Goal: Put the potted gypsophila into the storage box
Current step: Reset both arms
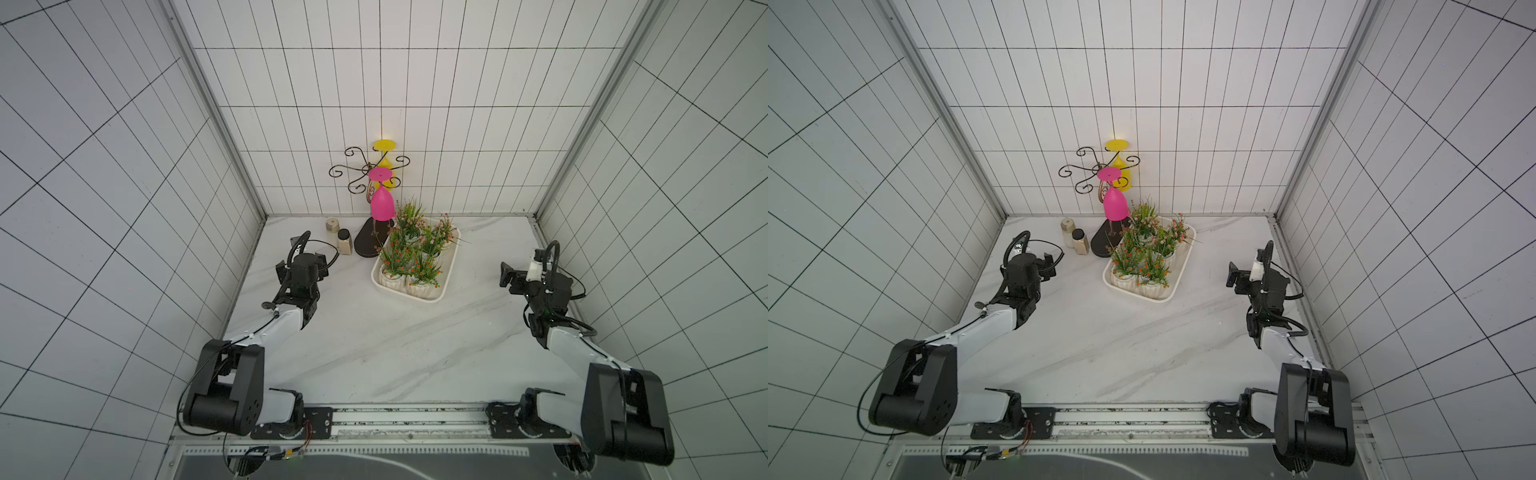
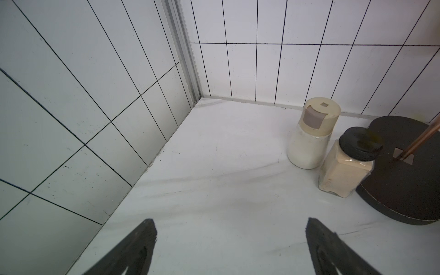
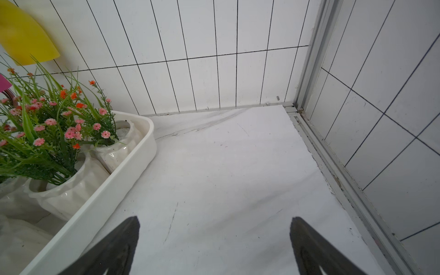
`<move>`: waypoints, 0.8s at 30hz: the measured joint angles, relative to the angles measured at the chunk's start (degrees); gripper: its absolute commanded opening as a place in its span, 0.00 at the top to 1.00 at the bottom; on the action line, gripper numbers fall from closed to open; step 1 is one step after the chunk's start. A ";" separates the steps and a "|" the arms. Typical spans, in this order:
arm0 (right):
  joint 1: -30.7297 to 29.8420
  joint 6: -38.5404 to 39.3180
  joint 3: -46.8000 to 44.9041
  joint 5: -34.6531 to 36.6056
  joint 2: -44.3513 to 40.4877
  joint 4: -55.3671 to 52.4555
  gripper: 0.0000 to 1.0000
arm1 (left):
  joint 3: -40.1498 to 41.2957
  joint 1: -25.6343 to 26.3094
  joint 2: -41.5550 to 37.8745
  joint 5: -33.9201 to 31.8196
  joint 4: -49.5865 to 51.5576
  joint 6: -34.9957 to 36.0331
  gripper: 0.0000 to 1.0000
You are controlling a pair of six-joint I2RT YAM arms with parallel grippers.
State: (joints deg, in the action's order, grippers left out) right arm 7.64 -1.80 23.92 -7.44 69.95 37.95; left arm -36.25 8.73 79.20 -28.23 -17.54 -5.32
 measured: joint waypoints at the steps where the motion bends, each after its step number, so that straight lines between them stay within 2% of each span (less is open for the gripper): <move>1: 0.00 0.22 -0.76 -0.07 0.24 1.40 0.01 | 1.14 0.00 0.50 0.17 -1.84 0.15 0.03; 10: 0.00 0.13 -4.66 -1.97 7.54 14.47 0.02 | 6.82 0.00 1.40 1.64 -16.68 3.04 0.03; 18: -0.07 0.02 -7.50 -2.40 13.64 24.92 0.01 | 9.68 0.00 -0.17 -0.28 -18.86 2.69 0.03; 24: -1.07 0.83 -8.44 -1.90 18.78 30.51 0.01 | 15.10 0.00 2.34 1.60 -26.82 3.82 0.03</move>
State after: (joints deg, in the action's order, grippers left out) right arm 6.57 -0.97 15.49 -9.34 88.73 68.47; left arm -21.15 8.73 81.54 -26.63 -44.36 -1.50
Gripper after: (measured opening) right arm 0.993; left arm 0.972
